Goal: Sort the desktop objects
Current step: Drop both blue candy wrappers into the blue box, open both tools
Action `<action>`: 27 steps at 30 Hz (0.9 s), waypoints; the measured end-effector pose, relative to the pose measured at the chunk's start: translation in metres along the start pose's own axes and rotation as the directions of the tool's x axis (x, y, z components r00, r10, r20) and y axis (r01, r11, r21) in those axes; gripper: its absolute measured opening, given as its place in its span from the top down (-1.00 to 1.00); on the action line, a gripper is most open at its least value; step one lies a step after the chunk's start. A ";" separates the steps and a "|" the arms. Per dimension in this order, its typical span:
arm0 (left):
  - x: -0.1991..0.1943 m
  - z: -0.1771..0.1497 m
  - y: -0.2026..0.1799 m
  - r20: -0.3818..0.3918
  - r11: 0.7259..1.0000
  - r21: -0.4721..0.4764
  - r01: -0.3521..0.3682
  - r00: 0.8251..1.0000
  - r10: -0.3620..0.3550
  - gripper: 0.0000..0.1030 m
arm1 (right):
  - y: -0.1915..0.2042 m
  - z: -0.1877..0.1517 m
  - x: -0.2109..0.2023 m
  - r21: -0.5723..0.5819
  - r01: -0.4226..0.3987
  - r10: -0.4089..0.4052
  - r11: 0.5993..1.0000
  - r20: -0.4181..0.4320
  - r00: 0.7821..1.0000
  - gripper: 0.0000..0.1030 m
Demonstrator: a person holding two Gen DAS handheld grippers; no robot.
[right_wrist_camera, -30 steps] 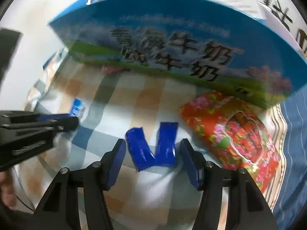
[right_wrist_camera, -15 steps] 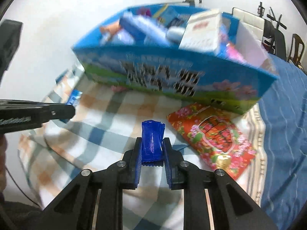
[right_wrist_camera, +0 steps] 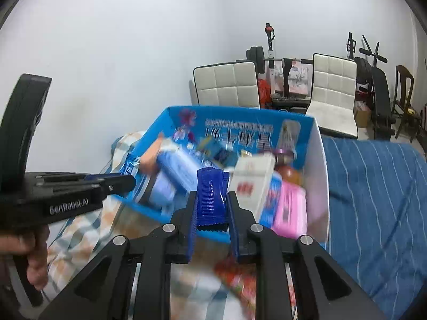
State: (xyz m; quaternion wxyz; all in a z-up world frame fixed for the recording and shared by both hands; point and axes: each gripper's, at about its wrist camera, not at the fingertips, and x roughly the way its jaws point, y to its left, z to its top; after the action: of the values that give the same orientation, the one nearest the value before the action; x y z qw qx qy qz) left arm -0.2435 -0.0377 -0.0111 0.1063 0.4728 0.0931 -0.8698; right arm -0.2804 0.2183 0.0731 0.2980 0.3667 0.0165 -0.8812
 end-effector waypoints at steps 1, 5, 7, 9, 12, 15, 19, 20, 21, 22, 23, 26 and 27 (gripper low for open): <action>0.004 0.005 -0.002 0.005 1.000 0.000 -0.007 1.000 0.007 0.71 | -0.001 0.006 0.007 0.000 0.000 0.000 1.000 -0.009 1.000 0.59; 0.024 0.022 -0.005 -0.007 0.999 0.007 -0.037 0.999 0.037 0.70 | -0.003 0.021 0.036 0.018 -0.003 0.004 1.000 -0.056 0.998 0.59; 0.035 0.027 -0.005 -0.021 0.998 0.020 -0.058 0.998 0.058 0.71 | -0.003 0.023 0.046 0.019 0.010 -0.008 1.000 -0.072 0.997 0.59; 0.043 0.029 -0.004 -0.030 0.997 0.028 -0.067 0.997 0.068 0.71 | -0.004 0.025 0.053 0.024 0.017 -0.014 1.000 -0.087 0.996 0.59; 0.052 0.031 0.000 -0.044 0.997 0.027 -0.078 0.996 0.079 0.70 | -0.006 0.025 0.058 0.035 0.016 -0.013 0.999 -0.105 0.994 0.59; 0.060 0.033 0.004 -0.061 0.996 0.022 -0.085 0.994 0.086 0.70 | -0.009 0.024 0.066 0.042 0.024 -0.018 0.999 -0.130 0.991 0.59; 0.064 0.033 0.006 -0.072 0.996 0.017 -0.089 0.993 0.090 0.70 | -0.011 0.021 0.071 0.057 0.027 -0.018 0.998 -0.149 0.989 0.58; 0.065 0.033 0.006 -0.074 0.996 0.016 -0.089 0.993 0.090 0.70 | -0.011 0.022 0.072 0.056 0.024 -0.015 0.998 -0.153 0.988 0.58; 0.066 0.033 0.006 -0.075 0.996 0.017 -0.089 0.993 0.090 0.70 | -0.010 0.021 0.073 0.056 0.019 -0.010 0.998 -0.160 0.987 0.58; 0.067 0.033 0.006 -0.078 0.996 0.017 -0.090 0.993 0.091 0.71 | -0.010 0.021 0.074 0.056 0.015 -0.005 0.998 -0.166 0.986 0.58; 0.068 0.033 0.005 -0.083 0.996 0.018 -0.089 0.992 0.091 0.71 | -0.010 0.021 0.076 0.057 0.009 0.001 0.998 -0.171 0.985 0.58; 0.074 0.030 0.005 -0.099 0.995 0.023 -0.096 0.990 0.098 0.71 | -0.010 0.019 0.080 0.068 -0.003 0.016 0.998 -0.190 0.982 0.58; 0.075 0.029 0.005 -0.104 0.995 0.022 -0.094 0.990 0.096 0.71 | -0.011 0.018 0.081 0.076 -0.012 0.027 0.997 -0.193 0.981 0.58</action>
State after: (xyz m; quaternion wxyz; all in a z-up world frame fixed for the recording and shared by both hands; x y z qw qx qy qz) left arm -0.3055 -0.0576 -0.0588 0.1383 0.5228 0.0685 -0.8384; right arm -0.3426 0.1816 0.0313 0.2896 0.4618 0.0089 -0.8383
